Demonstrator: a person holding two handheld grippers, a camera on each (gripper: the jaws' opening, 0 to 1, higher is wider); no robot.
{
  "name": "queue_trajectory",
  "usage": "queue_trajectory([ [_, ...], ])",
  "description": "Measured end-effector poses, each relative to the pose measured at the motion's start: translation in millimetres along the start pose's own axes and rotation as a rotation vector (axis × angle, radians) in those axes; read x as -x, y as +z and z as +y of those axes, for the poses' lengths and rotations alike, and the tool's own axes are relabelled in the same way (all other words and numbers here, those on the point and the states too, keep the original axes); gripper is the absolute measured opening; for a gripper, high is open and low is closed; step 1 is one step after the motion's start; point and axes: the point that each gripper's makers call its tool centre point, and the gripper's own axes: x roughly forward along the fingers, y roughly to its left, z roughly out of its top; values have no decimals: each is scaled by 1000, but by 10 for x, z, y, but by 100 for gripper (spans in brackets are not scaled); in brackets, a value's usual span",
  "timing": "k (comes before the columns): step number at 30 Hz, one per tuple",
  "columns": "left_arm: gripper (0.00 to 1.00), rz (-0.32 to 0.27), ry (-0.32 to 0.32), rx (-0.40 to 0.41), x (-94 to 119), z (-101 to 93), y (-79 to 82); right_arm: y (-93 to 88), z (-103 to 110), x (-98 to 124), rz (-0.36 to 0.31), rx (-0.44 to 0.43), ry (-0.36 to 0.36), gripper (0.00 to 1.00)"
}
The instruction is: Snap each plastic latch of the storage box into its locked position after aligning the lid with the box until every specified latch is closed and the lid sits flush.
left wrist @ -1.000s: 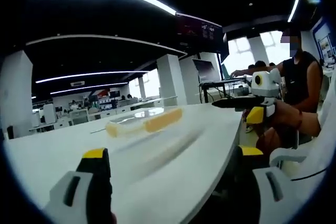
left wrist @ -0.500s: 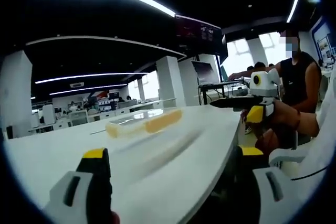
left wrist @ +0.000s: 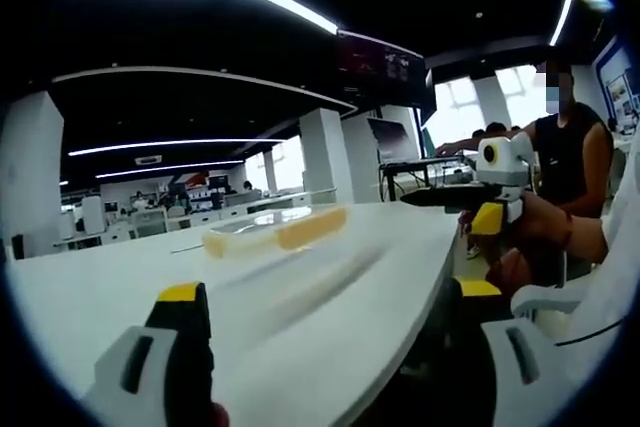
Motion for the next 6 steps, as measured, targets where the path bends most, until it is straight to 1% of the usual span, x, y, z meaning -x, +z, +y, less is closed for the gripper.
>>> queue_trajectory([
  [1,99,-5,-2,1,-4,-3,8,41,6,5,-23,1,2,99],
  [6,99,-3,-4,-2,-11,-10,10,53,-3,-1,-21,9,2,99],
])
